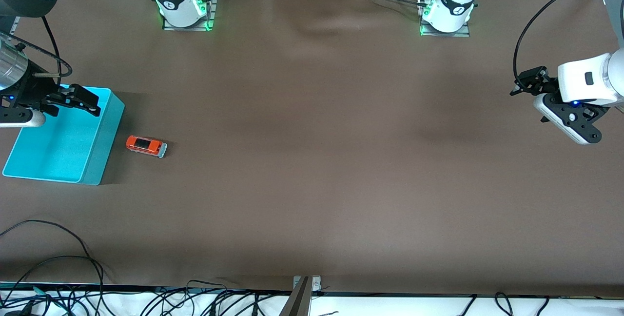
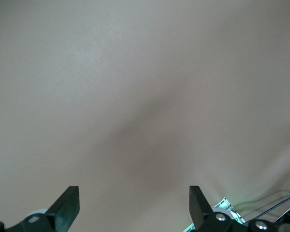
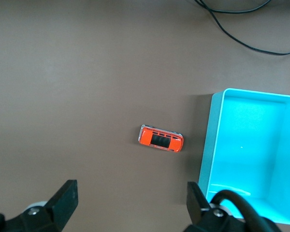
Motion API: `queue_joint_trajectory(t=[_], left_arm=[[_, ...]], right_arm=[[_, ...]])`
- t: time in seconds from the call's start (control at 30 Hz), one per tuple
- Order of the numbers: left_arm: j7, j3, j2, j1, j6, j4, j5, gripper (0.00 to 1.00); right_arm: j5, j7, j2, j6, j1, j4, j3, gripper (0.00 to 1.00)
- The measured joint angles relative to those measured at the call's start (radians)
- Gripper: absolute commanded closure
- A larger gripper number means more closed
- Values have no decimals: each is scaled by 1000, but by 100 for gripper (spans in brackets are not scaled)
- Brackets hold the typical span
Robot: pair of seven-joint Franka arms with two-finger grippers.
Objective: Wind up bus and store in blue box
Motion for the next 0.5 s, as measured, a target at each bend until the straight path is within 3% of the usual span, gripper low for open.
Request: queue_joint_trajectory(t=[0.5], left_arm=[[-203, -75, 1, -1, -2, 1, 0, 0]], right_arm=[[2, 23, 1, -2, 0, 0, -1, 0]])
